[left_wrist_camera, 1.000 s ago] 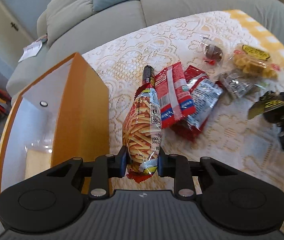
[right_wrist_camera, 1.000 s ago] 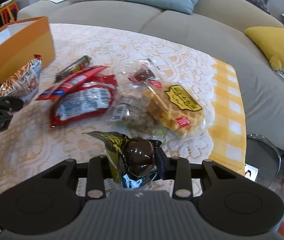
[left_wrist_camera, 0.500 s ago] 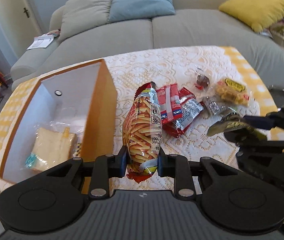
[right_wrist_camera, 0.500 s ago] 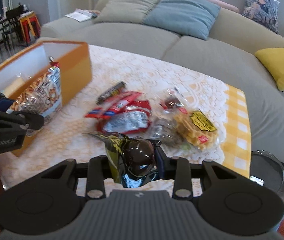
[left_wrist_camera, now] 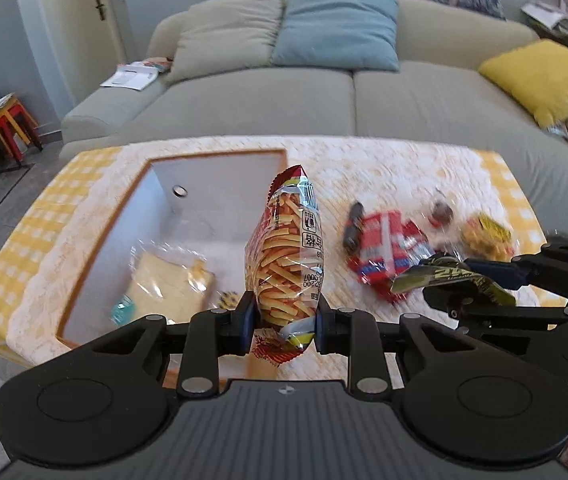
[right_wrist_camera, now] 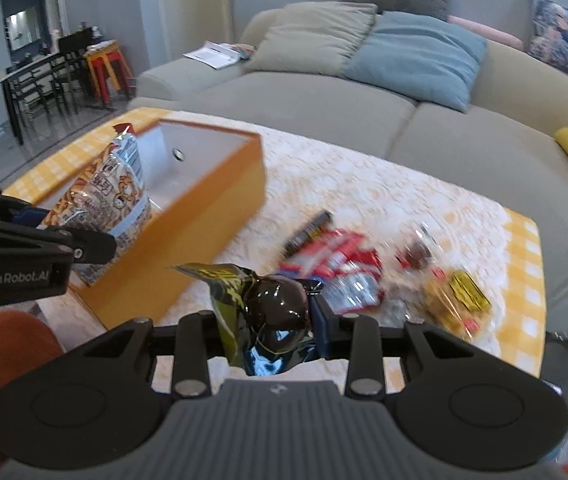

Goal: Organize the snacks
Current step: 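Lower the stick-snack bag into the box with the left tool while the right tool places the chocolate snack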

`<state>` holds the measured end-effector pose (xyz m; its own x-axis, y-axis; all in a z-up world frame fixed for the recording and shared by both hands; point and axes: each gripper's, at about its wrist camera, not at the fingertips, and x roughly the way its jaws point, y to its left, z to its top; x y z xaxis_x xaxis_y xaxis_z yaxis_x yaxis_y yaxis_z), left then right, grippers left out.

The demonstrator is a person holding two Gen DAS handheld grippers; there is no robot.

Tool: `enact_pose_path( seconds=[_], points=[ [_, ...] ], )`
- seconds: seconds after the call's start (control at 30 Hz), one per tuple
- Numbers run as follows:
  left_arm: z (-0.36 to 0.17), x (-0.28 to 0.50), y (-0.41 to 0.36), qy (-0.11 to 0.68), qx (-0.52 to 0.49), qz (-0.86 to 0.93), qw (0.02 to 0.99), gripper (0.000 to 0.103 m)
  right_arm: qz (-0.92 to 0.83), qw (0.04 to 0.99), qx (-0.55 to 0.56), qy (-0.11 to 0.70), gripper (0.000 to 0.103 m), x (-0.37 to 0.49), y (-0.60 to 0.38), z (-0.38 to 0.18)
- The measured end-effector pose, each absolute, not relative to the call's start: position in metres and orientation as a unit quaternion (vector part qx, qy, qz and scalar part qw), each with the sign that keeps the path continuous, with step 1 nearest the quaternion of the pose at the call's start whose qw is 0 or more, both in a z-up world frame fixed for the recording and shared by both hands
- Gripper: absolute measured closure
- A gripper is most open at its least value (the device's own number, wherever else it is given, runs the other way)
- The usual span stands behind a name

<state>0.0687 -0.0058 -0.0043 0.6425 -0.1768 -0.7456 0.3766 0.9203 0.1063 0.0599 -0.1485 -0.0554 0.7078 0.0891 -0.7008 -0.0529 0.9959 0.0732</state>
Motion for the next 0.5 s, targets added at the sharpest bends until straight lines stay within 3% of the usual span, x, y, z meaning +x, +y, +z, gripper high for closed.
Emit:
enact_pose_path(
  seconds=[0.5],
  points=[
    [-0.015, 0.153, 0.08, 0.456, 0.032, -0.105, 0.883, 0.072, 0.192, 0.906, -0.038, 0.375, 0.069, 0.152, -0.075, -0.038]
  ],
)
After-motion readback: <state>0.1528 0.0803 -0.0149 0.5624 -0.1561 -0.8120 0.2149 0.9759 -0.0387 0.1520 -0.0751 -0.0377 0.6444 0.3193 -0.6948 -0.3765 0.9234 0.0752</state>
